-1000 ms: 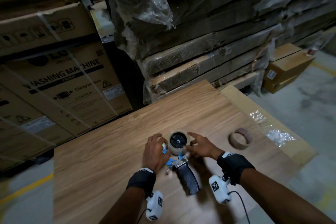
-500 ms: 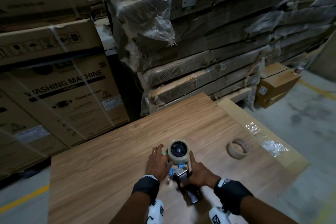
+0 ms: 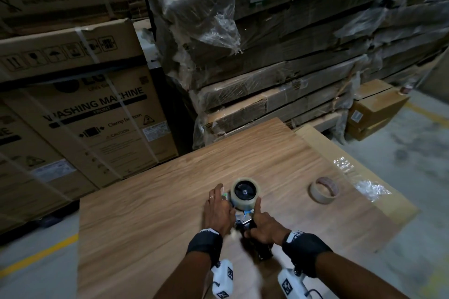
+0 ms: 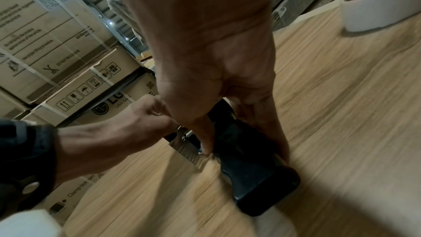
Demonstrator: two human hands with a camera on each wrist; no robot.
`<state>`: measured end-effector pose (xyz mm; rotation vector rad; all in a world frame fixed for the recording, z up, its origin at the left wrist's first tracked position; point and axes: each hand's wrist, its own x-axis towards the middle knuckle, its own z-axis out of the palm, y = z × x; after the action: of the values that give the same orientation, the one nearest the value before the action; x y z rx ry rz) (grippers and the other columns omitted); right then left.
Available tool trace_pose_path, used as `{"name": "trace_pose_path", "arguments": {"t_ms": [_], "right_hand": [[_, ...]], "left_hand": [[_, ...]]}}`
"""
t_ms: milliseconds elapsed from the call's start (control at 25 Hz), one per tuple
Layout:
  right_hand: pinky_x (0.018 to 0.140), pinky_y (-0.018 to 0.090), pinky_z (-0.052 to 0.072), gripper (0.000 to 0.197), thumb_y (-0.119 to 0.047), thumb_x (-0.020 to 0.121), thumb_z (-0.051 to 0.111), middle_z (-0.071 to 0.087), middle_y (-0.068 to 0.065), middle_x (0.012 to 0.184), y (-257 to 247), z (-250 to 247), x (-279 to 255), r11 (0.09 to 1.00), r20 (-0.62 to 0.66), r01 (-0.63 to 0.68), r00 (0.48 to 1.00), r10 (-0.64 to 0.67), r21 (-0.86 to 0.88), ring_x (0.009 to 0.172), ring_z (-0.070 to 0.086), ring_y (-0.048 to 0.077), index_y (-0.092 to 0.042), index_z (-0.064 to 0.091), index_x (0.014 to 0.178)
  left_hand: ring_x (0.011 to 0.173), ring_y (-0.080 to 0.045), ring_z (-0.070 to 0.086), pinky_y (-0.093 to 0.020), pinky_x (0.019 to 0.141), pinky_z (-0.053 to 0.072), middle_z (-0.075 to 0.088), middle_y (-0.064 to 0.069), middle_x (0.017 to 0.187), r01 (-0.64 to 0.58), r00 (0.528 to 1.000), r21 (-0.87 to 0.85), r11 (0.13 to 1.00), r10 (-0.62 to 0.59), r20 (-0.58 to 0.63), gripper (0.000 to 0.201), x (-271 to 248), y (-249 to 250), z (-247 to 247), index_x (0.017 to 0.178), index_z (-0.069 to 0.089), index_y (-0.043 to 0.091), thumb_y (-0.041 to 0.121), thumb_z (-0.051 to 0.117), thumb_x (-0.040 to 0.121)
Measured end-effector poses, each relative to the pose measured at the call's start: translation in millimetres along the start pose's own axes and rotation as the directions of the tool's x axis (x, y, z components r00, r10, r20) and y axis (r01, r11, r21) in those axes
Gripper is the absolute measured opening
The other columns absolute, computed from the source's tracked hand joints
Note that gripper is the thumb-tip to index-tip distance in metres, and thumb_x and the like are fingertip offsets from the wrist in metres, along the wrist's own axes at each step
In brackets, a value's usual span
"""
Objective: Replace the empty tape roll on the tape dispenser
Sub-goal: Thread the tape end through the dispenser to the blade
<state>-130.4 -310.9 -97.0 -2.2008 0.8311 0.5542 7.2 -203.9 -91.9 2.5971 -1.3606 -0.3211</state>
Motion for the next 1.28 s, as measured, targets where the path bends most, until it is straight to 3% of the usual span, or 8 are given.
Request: {"name": "trace_pose_path", "arguments": {"t_ms": [200,360,520,640,720,880,1120,1280], "right_hand": [[0.088,0.036,0.047,0.127,-0.037,0.089,0.069,0.055,0.033,0.135,-6,2,1,1.000,0.019,0.008,1.000,-0.008,-0.003,0.116,0.061,0.041,-0.003,-0.039,0.145],[0.098,0.038,0.050,0.128,-0.039,0.086,0.069,0.054,0.031,0.140,-2,10,9,0.999,-0.014,-0.016,1.000,0.016,0.041,0.122,0.059,0.041,-0.002,-0.037,0.147],[0.102,0.035,0.048,0.117,-0.047,0.079,0.073,0.049,0.026,0.146,1,11,14,0.991,-0.043,-0.077,0.996,0.082,0.110,0.134,0.051,0.037,0.005,0.001,0.155],[0.100,0.035,0.047,0.119,-0.055,0.071,0.073,0.049,0.025,0.146,2,10,19,0.992,-0.007,-0.068,0.998,0.069,0.103,0.133,0.052,0.036,0.004,0.010,0.154],[0.102,0.034,0.048,0.127,-0.062,0.062,0.070,0.047,0.024,0.148,2,9,19,0.995,0.010,-0.064,0.998,0.063,0.080,0.134,0.051,0.036,0.002,0.010,0.155],[0.098,0.032,0.047,0.120,-0.049,0.076,0.076,0.050,0.024,0.146,-3,5,12,0.992,-0.010,-0.070,0.997,0.071,0.102,0.133,0.052,0.035,0.005,0.004,0.155],[0.091,0.035,0.050,0.075,-0.053,0.073,0.080,0.061,0.013,0.128,-25,-14,-23,0.971,-0.214,-0.023,0.976,-0.029,-0.236,0.117,0.062,0.032,-0.013,0.052,0.129],[0.087,0.037,0.050,0.070,-0.054,0.077,0.074,0.058,0.012,0.130,-51,-24,-30,0.878,-0.351,-0.009,0.918,-0.183,-0.479,0.112,0.065,0.032,-0.016,0.052,0.132]], "left_hand": [[0.145,-0.033,0.027,-0.041,0.110,0.036,0.025,-0.012,0.162,-0.022,1.000,-0.008,1.000,0.022,-0.011,0.036,-9,-6,2,0.108,0.070,0.007,0.030,0.056,0.083],[0.144,-0.030,0.029,-0.039,0.112,0.027,0.029,-0.005,0.161,-0.004,1.000,0.012,1.000,0.004,-0.004,0.060,-17,-12,4,0.131,0.058,0.012,0.034,0.058,0.075],[0.136,-0.031,0.040,-0.042,0.105,0.034,0.041,-0.004,0.156,-0.006,0.998,-0.088,0.996,0.001,-0.057,0.072,-36,-26,2,0.141,0.053,0.020,0.047,0.045,0.076],[0.115,-0.030,0.059,-0.038,0.092,0.050,0.062,0.000,0.139,-0.094,0.985,-0.266,0.959,0.052,-0.164,0.044,-44,-39,-1,0.124,0.065,0.019,0.037,0.066,0.084],[0.103,-0.031,0.063,-0.035,0.087,0.051,0.070,-0.004,0.123,-0.126,0.989,-0.292,0.948,0.097,-0.113,0.038,-39,-47,0,0.119,0.066,0.016,0.028,0.071,0.083],[0.101,-0.031,0.060,-0.036,0.092,0.048,0.064,-0.004,0.132,-0.177,0.979,-0.148,0.973,0.190,0.075,0.044,-12,-72,19,0.126,0.063,0.019,0.025,0.056,0.083],[0.100,-0.030,0.063,-0.039,0.085,0.052,0.070,-0.004,0.110,-0.134,0.978,-0.120,0.984,0.150,0.143,0.042,8,-86,32,0.123,0.058,0.028,0.035,0.062,0.082],[0.097,-0.031,0.065,-0.040,0.084,0.054,0.070,-0.007,0.107,-0.097,0.991,-0.102,0.990,0.106,0.084,0.057,5,-88,33,0.138,0.051,0.030,0.026,0.055,0.081]]}}
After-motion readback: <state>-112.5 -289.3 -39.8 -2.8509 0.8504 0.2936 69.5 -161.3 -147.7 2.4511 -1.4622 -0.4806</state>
